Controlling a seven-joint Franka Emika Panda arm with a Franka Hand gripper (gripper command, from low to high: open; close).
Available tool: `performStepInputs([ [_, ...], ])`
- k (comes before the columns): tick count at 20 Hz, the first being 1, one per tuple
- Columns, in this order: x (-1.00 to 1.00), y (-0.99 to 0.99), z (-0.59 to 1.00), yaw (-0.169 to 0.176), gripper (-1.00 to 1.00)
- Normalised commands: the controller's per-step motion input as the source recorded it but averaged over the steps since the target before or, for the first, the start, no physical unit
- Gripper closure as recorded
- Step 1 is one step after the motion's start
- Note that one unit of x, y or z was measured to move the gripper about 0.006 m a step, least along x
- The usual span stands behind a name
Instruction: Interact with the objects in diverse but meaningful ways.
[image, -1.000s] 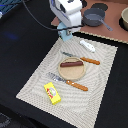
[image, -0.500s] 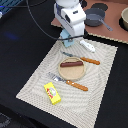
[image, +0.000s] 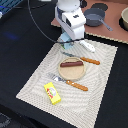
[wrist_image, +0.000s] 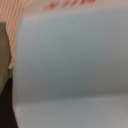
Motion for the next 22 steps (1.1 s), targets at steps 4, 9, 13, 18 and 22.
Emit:
performStepInputs([
  [4, 0.43, 0.18, 0.73, -0.147, -1.00],
  [9, 0.70, 0.00, 0.26, -0.117, -1.00],
  [13, 0.82, 0.00, 0.00, -0.096, -1.00],
  [18, 0.81, 0.00, -0.03, -0.086, -1.00],
  [22, 0.73, 0.03, -0.07, -0.104, -1.00],
])
